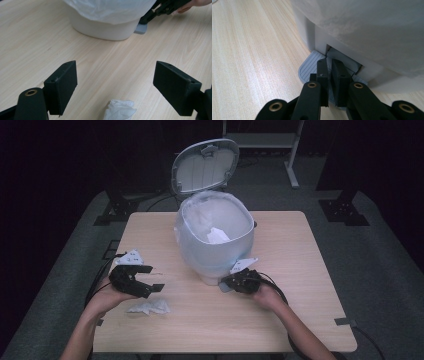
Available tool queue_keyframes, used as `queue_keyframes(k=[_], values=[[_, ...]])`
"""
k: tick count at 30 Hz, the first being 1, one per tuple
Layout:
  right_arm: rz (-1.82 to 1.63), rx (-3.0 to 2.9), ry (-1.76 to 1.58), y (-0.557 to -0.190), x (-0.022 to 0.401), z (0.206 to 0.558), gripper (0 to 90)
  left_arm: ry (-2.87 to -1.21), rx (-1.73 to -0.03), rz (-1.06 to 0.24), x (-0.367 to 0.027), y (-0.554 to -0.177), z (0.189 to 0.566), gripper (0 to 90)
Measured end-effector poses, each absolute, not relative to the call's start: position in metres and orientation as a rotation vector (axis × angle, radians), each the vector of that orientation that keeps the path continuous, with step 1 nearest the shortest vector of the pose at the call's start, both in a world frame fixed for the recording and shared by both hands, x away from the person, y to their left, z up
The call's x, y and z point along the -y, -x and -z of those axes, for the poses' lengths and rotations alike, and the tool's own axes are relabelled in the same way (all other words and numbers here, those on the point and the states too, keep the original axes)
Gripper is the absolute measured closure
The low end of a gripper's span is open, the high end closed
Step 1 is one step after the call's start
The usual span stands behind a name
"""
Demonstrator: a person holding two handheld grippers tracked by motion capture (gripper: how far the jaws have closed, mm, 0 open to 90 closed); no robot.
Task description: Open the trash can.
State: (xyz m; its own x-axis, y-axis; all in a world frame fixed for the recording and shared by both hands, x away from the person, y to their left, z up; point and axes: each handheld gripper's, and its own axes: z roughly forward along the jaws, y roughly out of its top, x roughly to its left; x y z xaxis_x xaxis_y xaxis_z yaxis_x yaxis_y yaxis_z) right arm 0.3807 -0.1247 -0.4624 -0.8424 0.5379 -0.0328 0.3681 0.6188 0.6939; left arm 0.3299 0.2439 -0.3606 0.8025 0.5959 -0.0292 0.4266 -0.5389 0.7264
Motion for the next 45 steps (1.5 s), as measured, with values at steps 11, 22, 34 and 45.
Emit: queue_keyframes(k=[11,22,34,45], values=[[-1.03,-2.607,-0.744,-0.38,0.124,0.462,84.2,-2.208,-0.768,-0.307,-0.248,-0.321,0.379,18.7],[-1.031,-2.604,-0.746,-0.38,0.124,0.462,84.2,-2.222,-0.79,-0.308,-0.253,-0.314,0.395,19.1],[-1.032,-2.603,-0.746,-0.38,0.124,0.462,84.2,-2.255,-0.799,-0.295,-0.257,-0.309,0.415,22.2],[-1.026,-2.608,-0.738,-0.38,0.124,0.462,84.2,-2.276,-0.826,-0.285,-0.261,-0.305,0.43,22.3]])
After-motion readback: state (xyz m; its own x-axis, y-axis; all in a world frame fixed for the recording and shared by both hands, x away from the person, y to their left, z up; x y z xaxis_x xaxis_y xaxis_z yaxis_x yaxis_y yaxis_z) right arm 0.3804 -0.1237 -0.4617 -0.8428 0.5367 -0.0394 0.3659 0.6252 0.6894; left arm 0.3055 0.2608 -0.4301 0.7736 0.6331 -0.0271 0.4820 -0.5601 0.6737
